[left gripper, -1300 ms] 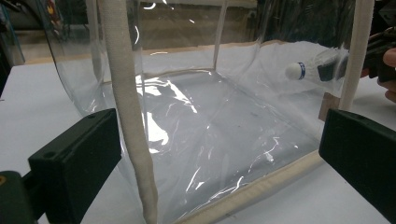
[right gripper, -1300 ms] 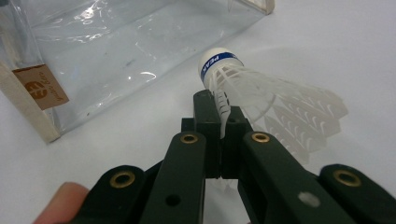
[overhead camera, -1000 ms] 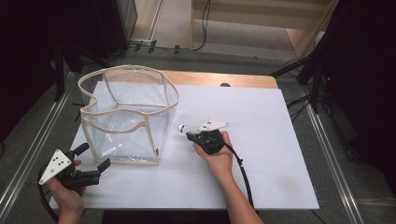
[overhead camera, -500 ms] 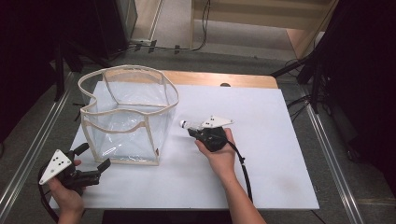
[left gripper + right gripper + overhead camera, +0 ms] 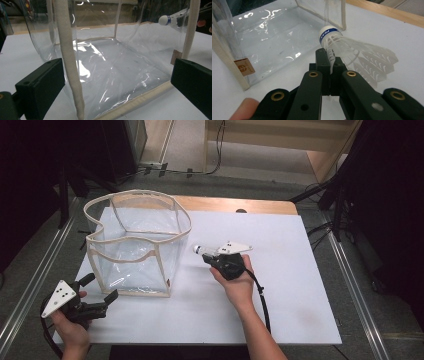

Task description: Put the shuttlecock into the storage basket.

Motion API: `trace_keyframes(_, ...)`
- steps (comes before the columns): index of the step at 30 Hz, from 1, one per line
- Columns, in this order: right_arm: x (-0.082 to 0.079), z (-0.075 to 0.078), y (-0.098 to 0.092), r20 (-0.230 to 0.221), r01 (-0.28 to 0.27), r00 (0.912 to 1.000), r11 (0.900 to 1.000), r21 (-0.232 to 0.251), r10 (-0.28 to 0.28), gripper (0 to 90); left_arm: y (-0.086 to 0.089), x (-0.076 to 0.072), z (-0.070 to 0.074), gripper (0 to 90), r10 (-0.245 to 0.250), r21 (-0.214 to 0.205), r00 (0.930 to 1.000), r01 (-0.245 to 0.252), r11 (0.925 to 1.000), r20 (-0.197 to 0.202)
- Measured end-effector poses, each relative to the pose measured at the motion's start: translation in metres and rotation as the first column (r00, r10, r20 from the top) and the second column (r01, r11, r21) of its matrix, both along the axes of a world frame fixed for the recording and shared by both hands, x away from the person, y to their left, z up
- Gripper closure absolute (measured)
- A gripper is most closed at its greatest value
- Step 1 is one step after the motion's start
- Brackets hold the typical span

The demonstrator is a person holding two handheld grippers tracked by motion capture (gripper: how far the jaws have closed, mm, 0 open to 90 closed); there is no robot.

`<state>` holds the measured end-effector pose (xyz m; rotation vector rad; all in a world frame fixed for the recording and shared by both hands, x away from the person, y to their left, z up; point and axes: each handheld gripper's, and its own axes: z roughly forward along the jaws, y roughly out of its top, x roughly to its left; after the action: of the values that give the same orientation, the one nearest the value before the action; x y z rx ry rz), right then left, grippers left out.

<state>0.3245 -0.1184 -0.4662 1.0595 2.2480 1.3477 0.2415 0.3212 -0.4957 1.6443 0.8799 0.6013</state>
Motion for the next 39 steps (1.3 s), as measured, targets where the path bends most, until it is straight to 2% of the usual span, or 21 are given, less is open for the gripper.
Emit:
trace_keyframes(7,-0.001,0.010,-0.001,0.016,-0.004,0.9999,1.0000,-0.004,0.004,87.6,0.000,0.000,0.000,0.0,0.000,0.001,1.0000,0.000,1.0000,0.000)
trace_keyframes(15,-0.002,0.020,-0.008,0.035,0.015,0.9993,0.9999,0.008,-0.015,87.6,0.000,0.000,0.000,0.0,0.002,0.002,1.0000,-0.002,1.0000,0.000)
trace_keyframes(39,-0.003,0.039,-0.014,0.080,0.027,0.9964,0.9996,0.009,-0.028,87.6,-0.001,0.000,0.000,0.0,0.002,0.006,1.0000,-0.002,1.0000,-0.001)
